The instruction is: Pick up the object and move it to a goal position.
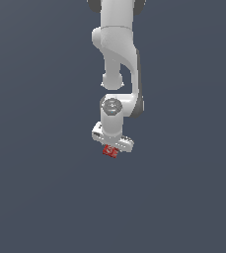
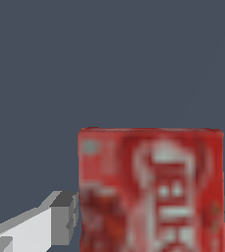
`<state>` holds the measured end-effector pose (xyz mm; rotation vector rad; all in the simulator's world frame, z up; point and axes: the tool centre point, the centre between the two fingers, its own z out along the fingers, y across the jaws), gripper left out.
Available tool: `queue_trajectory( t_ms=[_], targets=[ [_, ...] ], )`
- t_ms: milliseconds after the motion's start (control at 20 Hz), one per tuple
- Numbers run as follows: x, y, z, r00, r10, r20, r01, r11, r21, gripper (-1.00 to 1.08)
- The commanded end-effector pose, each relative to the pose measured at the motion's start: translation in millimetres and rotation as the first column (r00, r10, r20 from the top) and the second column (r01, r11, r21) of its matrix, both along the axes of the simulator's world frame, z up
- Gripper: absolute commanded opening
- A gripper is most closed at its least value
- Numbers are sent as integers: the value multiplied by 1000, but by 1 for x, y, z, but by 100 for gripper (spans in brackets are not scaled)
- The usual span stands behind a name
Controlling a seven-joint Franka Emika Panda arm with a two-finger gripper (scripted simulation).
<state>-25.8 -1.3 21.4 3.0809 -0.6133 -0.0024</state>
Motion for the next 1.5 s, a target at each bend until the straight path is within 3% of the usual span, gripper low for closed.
queue_trajectory(
  t_ms=[0, 100, 150, 900, 1200, 1450],
  targets=[
    [1, 0, -5, 1000, -1, 2, 1, 1000, 0, 100],
    [1, 0, -6, 1000, -1, 2, 1, 1000, 0, 100],
    [1, 0, -6, 1000, -1, 2, 1, 1000, 0, -100],
    [1, 12, -2, 1000, 2, 3, -2, 1000, 1, -100],
    [-3, 46, 12, 1000, 2, 2, -2, 1000, 1, -100],
    [-7, 94, 32, 1000, 1, 2, -1, 1000, 1, -100]
  ],
)
